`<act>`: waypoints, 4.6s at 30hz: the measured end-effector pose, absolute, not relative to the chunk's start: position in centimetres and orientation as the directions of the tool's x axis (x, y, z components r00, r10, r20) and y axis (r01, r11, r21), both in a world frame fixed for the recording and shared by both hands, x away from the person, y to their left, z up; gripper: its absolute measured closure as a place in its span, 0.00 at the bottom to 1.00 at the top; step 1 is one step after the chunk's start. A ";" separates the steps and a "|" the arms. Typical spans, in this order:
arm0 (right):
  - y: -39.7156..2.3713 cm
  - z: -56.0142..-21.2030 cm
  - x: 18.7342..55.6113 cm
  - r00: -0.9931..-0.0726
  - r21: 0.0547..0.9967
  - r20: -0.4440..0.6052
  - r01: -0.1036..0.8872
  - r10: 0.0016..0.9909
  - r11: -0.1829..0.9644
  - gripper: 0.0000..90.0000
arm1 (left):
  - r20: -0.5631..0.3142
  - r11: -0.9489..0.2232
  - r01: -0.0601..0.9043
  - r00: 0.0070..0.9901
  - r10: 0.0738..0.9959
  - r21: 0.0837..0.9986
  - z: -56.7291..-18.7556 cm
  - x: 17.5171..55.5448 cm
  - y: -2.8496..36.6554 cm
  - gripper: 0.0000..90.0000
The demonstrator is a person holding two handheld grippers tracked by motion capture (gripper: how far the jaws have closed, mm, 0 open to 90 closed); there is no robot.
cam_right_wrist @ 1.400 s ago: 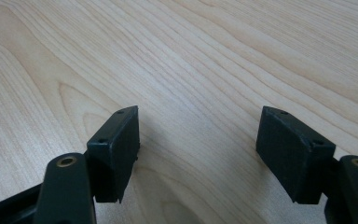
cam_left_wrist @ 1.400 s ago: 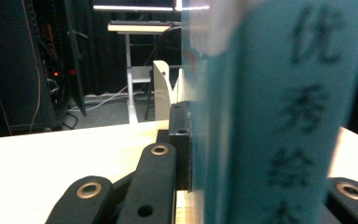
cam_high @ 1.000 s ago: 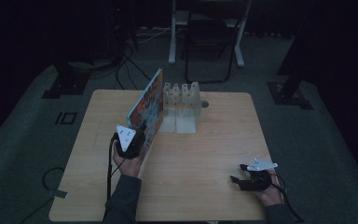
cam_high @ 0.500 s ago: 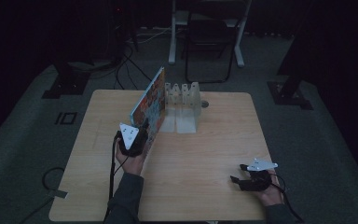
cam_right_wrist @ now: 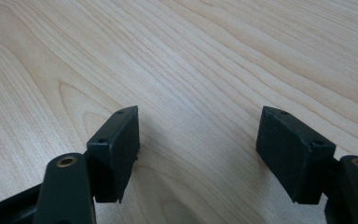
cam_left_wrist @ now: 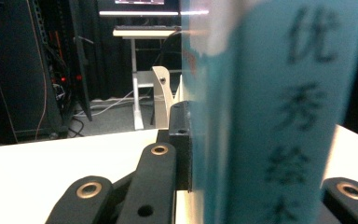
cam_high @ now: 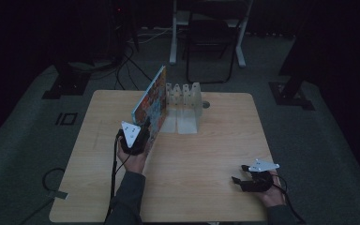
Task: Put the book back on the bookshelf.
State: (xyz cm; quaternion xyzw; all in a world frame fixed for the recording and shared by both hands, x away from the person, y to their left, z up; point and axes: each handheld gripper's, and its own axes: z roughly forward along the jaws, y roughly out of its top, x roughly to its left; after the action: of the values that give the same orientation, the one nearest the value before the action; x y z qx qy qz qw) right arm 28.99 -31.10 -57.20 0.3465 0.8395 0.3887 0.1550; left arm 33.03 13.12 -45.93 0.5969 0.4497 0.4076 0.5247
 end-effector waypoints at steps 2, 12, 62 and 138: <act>-31.1 -57.2 29.0 -0.712 0.760 0.009 0.461 0.702 0.457 0.33 | 0.017 -0.048 0.109 0.263 0.965 0.993 -45.9 33.1 13.0 0.90; -31.1 -57.2 29.0 -0.712 0.760 0.011 0.463 0.702 0.457 0.33 | 0.015 -0.044 0.105 0.260 0.965 0.993 -45.8 33.5 12.8 0.90; -31.2 -57.2 29.1 -0.713 0.760 0.016 0.464 0.701 0.454 0.33 | 0.008 -0.030 0.096 0.223 0.975 0.995 -45.9 35.6 11.9 0.90; -31.2 -57.2 29.0 -0.716 0.759 0.007 0.459 0.698 0.462 0.32 | -0.017 -0.005 0.096 0.219 0.976 0.995 -48.7 35.3 12.7 0.90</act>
State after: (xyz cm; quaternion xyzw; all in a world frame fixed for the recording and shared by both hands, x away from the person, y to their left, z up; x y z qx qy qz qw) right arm 28.97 -31.19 -57.19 0.3440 0.8409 0.3882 0.1544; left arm 35.28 12.71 -48.72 0.5741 0.4668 0.4155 0.5290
